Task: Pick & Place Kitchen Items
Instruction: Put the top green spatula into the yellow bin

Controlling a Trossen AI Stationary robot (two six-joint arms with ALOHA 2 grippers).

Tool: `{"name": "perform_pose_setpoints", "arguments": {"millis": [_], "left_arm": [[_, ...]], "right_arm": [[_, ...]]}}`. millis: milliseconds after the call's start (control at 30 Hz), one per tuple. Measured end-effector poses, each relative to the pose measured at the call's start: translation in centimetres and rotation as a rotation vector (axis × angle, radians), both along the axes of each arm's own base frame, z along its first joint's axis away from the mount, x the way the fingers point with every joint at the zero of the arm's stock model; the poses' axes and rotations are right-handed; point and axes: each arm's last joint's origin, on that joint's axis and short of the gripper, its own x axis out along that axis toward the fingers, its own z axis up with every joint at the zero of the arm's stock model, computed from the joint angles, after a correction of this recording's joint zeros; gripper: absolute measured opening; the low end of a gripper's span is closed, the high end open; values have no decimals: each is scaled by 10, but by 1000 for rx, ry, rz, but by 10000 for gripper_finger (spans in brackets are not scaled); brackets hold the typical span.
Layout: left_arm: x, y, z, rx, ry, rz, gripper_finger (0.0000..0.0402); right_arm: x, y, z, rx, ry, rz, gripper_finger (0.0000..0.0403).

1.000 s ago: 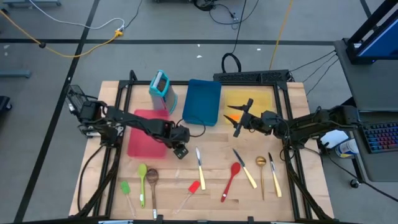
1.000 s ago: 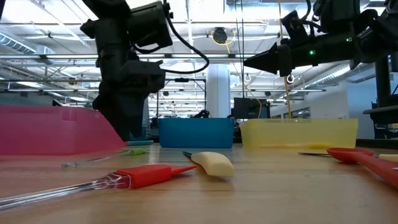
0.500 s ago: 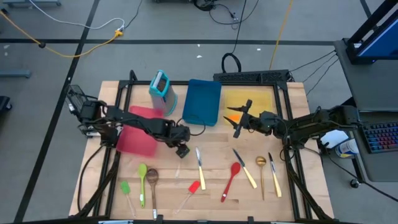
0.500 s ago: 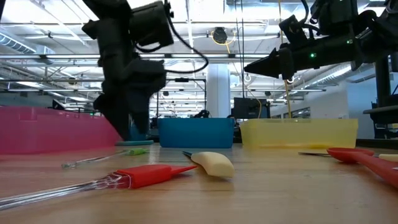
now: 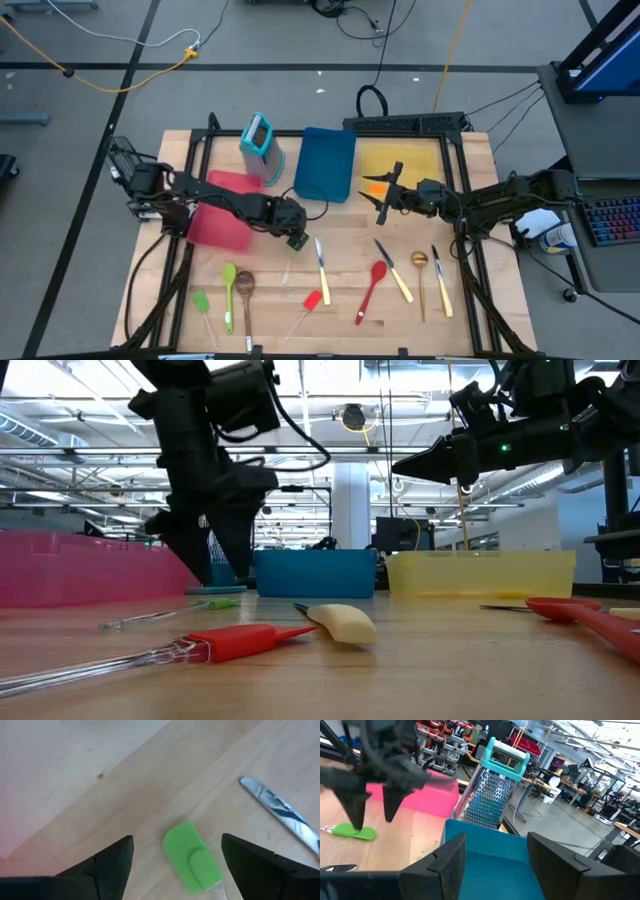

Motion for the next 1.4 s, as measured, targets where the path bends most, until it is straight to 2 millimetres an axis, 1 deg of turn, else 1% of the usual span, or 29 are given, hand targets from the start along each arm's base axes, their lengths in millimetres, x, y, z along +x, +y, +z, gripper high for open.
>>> {"name": "perform_pose_setpoints", "arguments": {"millis": [100,200,267,333,400,467,667,733,800,867,933,1000,1067,1167,1300,1400], "left_arm": [[2,-2,-15,-19,51,10,308],[4,-3,-26,-37,90,2,308],[5,-3,-30,-35,109,3,305],[4,-4,-31,-27,119,5,293],[3,-4,-32,-20,126,14,269],[1,-6,-31,-12,136,14,235],[-1,-9,-31,-7,147,24,113],[-1,-10,-31,-16,147,23,79],[-3,-10,-27,-28,147,-1,54],[-4,-8,-21,-25,142,-64,41],[-9,-6,-12,-36,140,-134,39],[-13,-5,-2,-42,123,-173,50],[-16,-3,13,-36,77,-213,72],[-20,-4,25,29,47,-335,112],[-22,-20,30,128,20,-595,167],[-21,-32,24,213,53,-749,204]], "right_arm": [[0,0,0,0,3,0,201],[0,0,-1,1,11,0,201],[0,0,-1,1,11,0,201],[0,0,-1,1,13,-1,201],[0,0,-1,1,14,-1,201],[0,0,-1,1,15,-1,201],[0,0,-2,6,14,-1,201],[0,0,-2,13,11,-1,201],[0,0,-2,15,11,-1,201],[0,0,-2,16,10,-1,201],[0,0,-2,16,11,-1,201],[0,0,-2,17,10,-1,201],[0,0,-2,17,10,-1,201],[0,0,-2,18,13,-1,201],[0,0,-3,15,24,-1,201],[0,0,-4,13,33,0,201]]}}
